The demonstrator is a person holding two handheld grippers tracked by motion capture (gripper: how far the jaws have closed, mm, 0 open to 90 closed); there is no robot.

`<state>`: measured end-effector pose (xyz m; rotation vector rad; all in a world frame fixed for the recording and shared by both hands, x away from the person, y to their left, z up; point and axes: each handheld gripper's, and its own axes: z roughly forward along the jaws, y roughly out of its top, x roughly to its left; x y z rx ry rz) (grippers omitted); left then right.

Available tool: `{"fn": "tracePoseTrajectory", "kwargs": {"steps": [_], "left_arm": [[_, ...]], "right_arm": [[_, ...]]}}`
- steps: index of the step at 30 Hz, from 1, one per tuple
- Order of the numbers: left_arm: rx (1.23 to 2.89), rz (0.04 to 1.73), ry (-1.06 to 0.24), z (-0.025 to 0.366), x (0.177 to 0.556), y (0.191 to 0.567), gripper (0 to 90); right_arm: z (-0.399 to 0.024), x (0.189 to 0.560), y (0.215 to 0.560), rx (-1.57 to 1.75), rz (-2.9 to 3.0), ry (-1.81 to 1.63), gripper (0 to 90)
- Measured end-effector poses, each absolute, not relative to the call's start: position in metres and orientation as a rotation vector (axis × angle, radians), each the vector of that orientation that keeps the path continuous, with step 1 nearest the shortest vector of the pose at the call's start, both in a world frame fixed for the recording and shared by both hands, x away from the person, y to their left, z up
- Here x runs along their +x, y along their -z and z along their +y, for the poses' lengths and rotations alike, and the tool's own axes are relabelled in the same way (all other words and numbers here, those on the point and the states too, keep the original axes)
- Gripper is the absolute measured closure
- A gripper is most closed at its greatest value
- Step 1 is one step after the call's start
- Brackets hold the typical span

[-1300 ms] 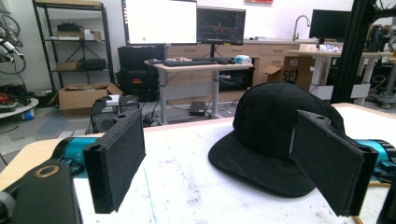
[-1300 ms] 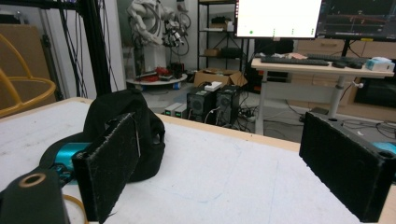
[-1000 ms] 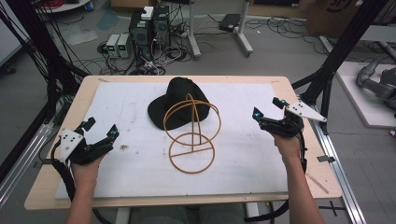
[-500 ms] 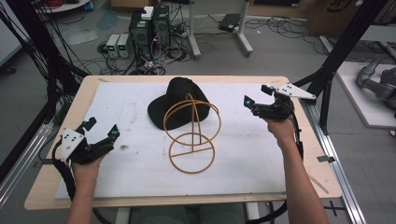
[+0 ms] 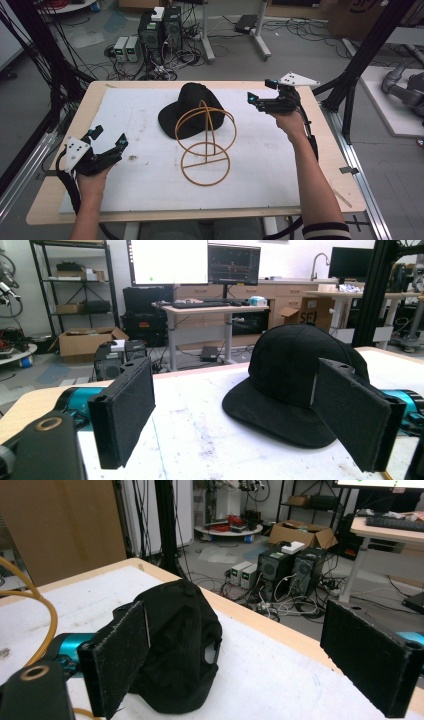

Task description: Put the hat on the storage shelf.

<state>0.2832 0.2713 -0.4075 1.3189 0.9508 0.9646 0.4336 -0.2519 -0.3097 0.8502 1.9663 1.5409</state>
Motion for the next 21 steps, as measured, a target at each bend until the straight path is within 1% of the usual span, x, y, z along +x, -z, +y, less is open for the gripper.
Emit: {"fn": "tracePoseTrajectory", "kwargs": {"steps": [10,21], "left_arm": [[1.322,0.952,-0.966,0.273,0.284,0.408,17.9],[1.319,0.959,-0.972,0.274,0.284,0.409,17.9]], "right_arm": [[-0.231,0.454,0.305,0.832,2.014,-1.551,11.8],[-0.219,0.472,0.304,0.831,1.976,-1.6,11.7]]}}
